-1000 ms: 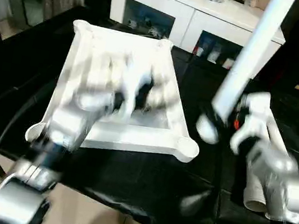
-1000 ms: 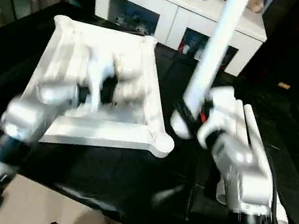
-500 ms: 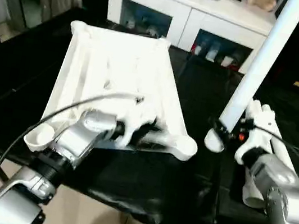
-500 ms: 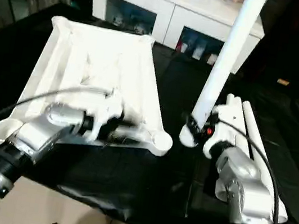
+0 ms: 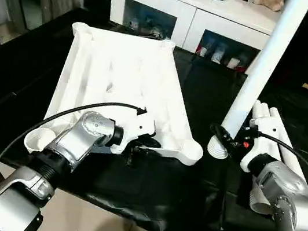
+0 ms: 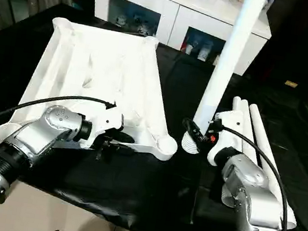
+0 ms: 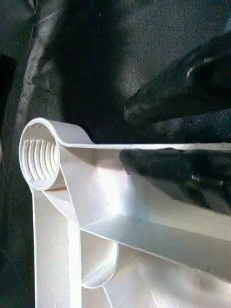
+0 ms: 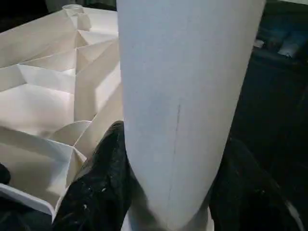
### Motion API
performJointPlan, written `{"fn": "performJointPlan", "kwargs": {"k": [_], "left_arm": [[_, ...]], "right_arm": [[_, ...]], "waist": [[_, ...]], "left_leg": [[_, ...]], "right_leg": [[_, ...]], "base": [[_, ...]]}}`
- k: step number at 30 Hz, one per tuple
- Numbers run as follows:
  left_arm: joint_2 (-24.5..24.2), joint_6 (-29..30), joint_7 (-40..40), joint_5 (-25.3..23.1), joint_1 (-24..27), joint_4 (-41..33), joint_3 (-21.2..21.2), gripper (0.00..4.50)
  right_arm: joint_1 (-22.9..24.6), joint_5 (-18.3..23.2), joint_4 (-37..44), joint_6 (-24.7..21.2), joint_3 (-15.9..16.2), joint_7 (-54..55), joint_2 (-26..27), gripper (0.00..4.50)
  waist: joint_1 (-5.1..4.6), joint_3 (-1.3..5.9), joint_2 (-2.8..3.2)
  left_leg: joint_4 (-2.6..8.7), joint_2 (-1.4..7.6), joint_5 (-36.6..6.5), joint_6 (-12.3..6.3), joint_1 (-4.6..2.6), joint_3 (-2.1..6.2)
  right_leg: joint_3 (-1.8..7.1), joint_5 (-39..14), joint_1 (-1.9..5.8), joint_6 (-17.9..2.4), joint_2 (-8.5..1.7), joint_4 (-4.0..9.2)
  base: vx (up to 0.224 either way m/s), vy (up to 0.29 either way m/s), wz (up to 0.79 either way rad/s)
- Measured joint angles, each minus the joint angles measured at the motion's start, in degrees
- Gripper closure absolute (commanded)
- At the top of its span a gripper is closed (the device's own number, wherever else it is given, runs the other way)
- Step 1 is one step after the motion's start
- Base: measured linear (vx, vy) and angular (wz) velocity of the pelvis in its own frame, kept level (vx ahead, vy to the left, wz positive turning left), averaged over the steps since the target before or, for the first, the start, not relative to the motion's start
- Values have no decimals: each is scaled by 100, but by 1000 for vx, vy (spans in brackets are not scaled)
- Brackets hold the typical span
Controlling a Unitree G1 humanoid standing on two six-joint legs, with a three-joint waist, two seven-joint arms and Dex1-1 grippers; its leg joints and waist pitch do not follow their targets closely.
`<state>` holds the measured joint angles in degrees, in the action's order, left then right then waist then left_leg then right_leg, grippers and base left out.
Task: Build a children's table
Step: Pick table leg
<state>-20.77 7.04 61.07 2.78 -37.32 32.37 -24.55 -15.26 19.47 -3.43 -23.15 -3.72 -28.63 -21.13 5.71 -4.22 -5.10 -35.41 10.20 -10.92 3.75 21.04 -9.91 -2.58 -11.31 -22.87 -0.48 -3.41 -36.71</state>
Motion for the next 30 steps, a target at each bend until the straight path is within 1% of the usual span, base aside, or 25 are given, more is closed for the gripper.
{"fn": "performJointPlan", "kwargs": {"k": [2, 5, 7, 8, 11, 15, 18, 20, 21, 22, 24, 25, 26, 30], "left_arm": [[-42, 2, 26, -31, -31, 19, -4, 382], [-105, -10, 167, -92, -124, 125, -16, 415], [-146, -37, 244, -174, -183, 190, -25, 421], [-160, -62, 266, -190, -191, 215, -25, 438], [-172, -94, 294, -222, -199, 229, -26, 449], [-181, -114, 333, -275, -274, 291, -82, 450], [-181, -151, 374, -339, -307, 357, -128, 450], [-188, -225, 404, -426, -308, 378, -129, 450], [-189, -218, 412, -432, -309, 392, -124, 422], [-183, -187, 412, -439, -322, 405, -124, 406], [-177, -91, 412, -522, -351, 464, -129, 386], [-176, -86, 403, -542, -363, 473, -131, 386], [-175, -95, 385, -549, -373, 494, -133, 375], [-109, -164, 343, -548, -414, 620, -112, 373]], "right_arm": [[-1, 7, 17, 3, 36, -49, -39, 264], [-2, 6, 16, 3, 60, -115, -40, 264], [-7, 3, 16, 4, 73, -195, -45, 264], [-6, 2, 16, 4, 80, -209, -51, 264], [-6, 0, 16, 4, 89, -282, -78, 264], [-6, 1, 16, 4, 101, -365, -149, 264], [-7, 5, 16, 4, 112, -469, -164, 264], [-7, 6, 16, 4, 157, -558, -217, 264], [-7, 6, 16, 4, 162, -571, -219, 264], [-7, 6, 16, 4, 164, -582, -220, 264], [-10, 9, 16, 3, 182, -624, -221, 264], [-10, 10, 17, 3, 183, -635, -222, 264], [-11, 11, 17, 3, 183, -642, -223, 264], [-29, 15, 16, 2, 184, -675, -225, 264]], "waist": [[-6, 0, 0], [-8, 0, 1], [-11, 2, 4], [-17, 5, 9], [-25, 8, 14], [-30, 11, 21], [-35, 20, 36], [-36, 32, 58], [-33, 37, 66], [-32, 41, 72], [-33, 46, 83], [-33, 49, 87], [-35, 50, 90], [-30, 51, 92]], "left_leg": [[0, 0, 0, 0, 0, 0], [0, 0, 0, 0, 0, 0], [0, 0, 0, 0, -1, 0], [0, 0, 0, 0, -1, 0], [1, 0, 0, 0, -1, 0], [3, 0, 0, 0, -3, 0], [7, 0, 0, 0, -6, 0], [7, 0, 0, 0, -7, 0], [7, 0, 0, 0, -8, 0], [7, 0, 0, 0, -8, 0], [7, 0, 0, 0, -8, 0], [7, 0, 0, 0, -8, 0], [7, 0, 0, 0, -8, 0], [8, 0, 0, 0, -7, 0]], "right_leg": [[0, 0, 0, 0, 0, 1], [0, 0, 0, 0, 0, 1], [0, 0, 0, 0, 0, 1], [1, 0, 1, 0, 0, 2], [0, 0, 1, 0, 0, 2], [0, 0, 1, 0, 0, 1], [-1, 1, 2, -1, 0, 2], [0, 1, 4, -2, 0, 2], [0, 1, 6, -2, 0, 2], [-1, 1, 6, -2, 0, 2], [0, 1, 5, -2, 0, 2], [0, 1, 5, -2, 0, 2], [0, 1, 5, -2, 0, 3], [0, 2, 5, -4, 0, 2]], "base": [[0, 0, 0], [0, 0, 0], [0, 0, 0], [0, 0, 0], [0, 0, 0], [0, 0, 0], [0, 0, 0], [0, 0, 0], [0, 0, 0], [0, 0, 0], [0, 0, 0], [0, 0, 0], [0, 0, 0], [0, 0, 0]]}}
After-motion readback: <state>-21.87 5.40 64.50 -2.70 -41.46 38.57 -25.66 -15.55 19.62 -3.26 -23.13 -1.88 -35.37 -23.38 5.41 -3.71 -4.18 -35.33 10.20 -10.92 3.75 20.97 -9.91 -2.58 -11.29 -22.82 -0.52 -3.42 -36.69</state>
